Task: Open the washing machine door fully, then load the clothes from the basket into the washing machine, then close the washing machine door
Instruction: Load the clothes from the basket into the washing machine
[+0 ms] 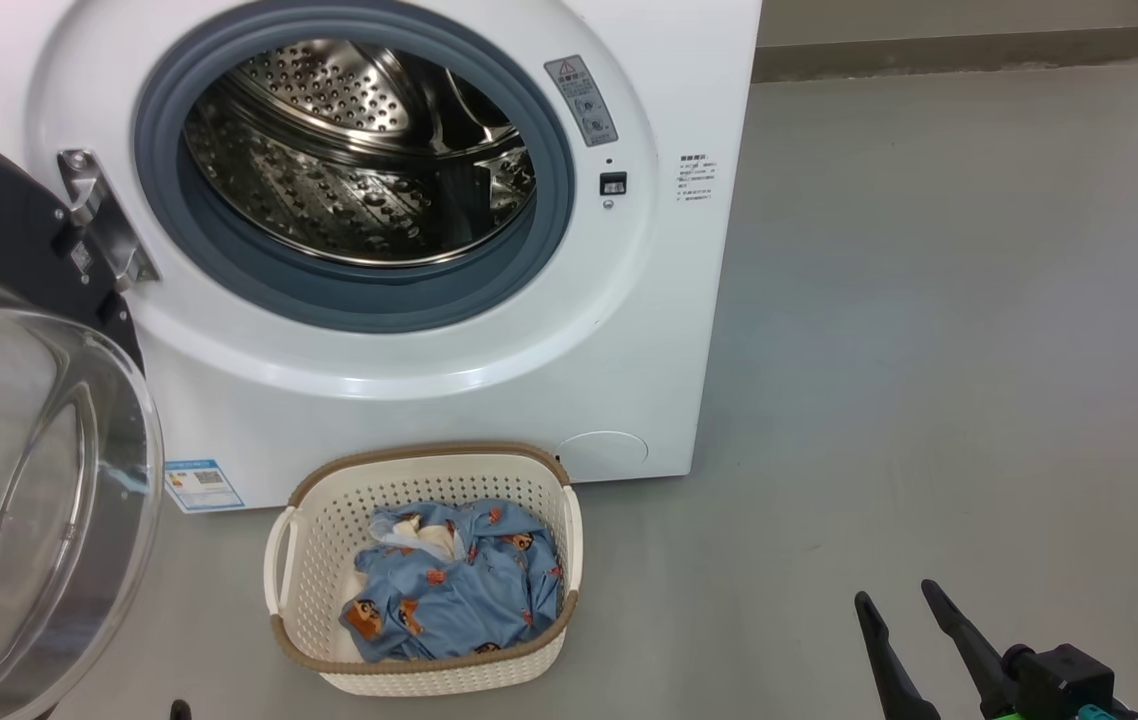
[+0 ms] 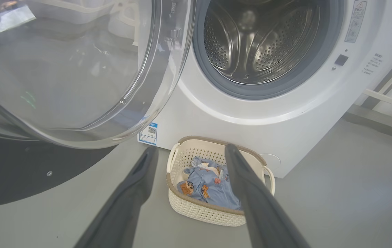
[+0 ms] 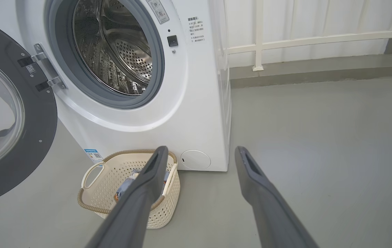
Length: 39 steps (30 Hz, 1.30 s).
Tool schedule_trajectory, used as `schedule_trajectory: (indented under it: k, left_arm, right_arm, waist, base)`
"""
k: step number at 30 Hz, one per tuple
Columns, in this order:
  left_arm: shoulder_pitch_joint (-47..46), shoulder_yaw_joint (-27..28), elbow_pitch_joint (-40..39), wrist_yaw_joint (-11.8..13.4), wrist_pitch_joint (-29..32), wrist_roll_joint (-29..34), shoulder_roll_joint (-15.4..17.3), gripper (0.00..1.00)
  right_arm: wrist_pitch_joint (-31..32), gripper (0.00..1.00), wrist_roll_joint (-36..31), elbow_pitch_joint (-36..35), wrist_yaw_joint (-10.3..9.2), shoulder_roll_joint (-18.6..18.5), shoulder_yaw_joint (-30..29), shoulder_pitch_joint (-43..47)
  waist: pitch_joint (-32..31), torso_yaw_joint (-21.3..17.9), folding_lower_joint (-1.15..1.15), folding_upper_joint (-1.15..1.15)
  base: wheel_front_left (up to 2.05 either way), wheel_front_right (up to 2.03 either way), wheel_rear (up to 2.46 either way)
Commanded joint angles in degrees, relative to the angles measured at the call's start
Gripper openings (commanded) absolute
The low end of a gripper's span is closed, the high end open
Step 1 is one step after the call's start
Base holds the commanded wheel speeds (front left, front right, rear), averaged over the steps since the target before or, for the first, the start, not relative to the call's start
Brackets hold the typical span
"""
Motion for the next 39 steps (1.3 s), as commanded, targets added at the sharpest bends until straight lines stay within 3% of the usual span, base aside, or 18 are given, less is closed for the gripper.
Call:
schedule_trajectory:
  k: [1,10,24,39]
  left_arm:
    - [-1.0,2.1,-0.9,0.0,-0.8,0.5,0.2,1.0]
    - [-1.2,2.2,0.7,0.1,-0.8,-0.3,0.2,1.0]
    - [-1.6,-0.3,-0.1,-0.1,-0.8,0.2,0.2,1.0]
    - [-1.5,-1.4,-1.1,-0.1,-0.8,0.0,0.2,1.0]
  right_arm:
    - [-0.7,1.0,-0.2,-1.2,0.09,-0.5,1.5,-0.9]
    - [-0.7,1.0,-0.1,-1.2,0.09,-0.3,1.7,-0.8]
    - [-0.7,1.0,0.1,-1.1,0.09,-0.3,1.8,-1.1]
    - [-0.7,1.0,0.2,-0.9,0.09,-0.1,1.8,-1.4]
  waist:
    - [0.1,0.0,0.0,0.0]
    - [0.3,0.2,0.0,0.0]
    - [0.9,0.3,0.0,0.0]
    - [1.5,0.3,0.0,0.0]
  base:
    - [0.0,0.0,0.0]
    - [0.25,-0.53,0.28]
    - [1.25,-1.67,0.42]
    - [0.17,-0.17,0.0]
